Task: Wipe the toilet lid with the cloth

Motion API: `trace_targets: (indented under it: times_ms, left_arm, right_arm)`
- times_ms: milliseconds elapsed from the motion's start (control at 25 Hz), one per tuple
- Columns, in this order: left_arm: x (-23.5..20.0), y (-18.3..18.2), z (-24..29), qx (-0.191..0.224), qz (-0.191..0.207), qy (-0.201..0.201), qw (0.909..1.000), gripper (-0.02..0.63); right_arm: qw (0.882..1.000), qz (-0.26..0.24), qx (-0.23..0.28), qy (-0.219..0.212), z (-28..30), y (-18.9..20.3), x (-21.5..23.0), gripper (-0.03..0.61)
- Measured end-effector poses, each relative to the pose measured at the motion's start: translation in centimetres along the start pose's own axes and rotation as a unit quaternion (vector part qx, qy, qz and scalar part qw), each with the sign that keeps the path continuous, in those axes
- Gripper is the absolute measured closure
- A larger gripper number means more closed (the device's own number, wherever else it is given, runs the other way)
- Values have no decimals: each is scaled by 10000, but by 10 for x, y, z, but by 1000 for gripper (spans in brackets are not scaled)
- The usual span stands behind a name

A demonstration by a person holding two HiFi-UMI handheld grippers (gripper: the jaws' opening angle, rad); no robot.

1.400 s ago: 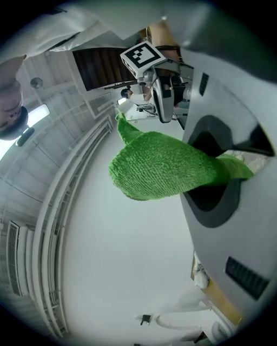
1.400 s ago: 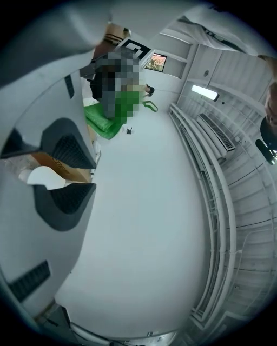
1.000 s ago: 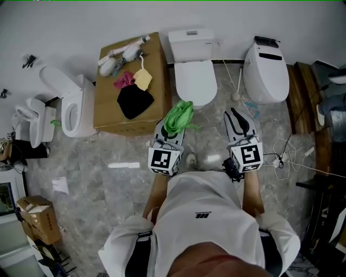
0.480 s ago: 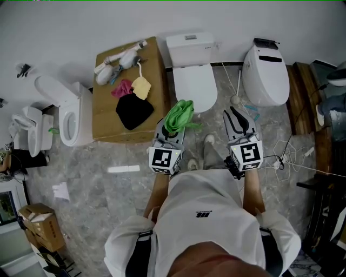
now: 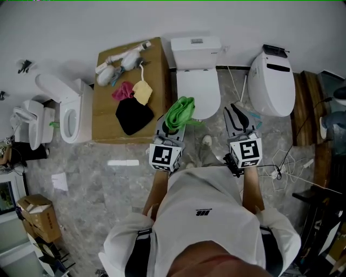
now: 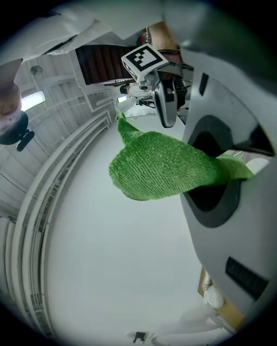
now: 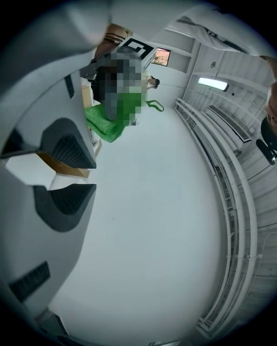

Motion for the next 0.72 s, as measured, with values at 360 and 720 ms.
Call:
trace_targets:
  times_ms: [360,720]
  left_arm:
    - [-3,-13,75,-32,95,-375,9992,520]
    - [-3,-12,136,-120,156,-594,9980,520]
  right_arm:
    - [9988,-62,120,-480,52,-6,65,495]
    - [9974,16,102,-720,92,-1,122,495]
Point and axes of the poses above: the fingertips, and each gripper's own axes: z forward along the fingers, x to its right, y out of its underside, the point moved 5 cm from there along -z, backward along the fingers, and after that the axes turned 5 degrees about -y, right-handed, at the moved point
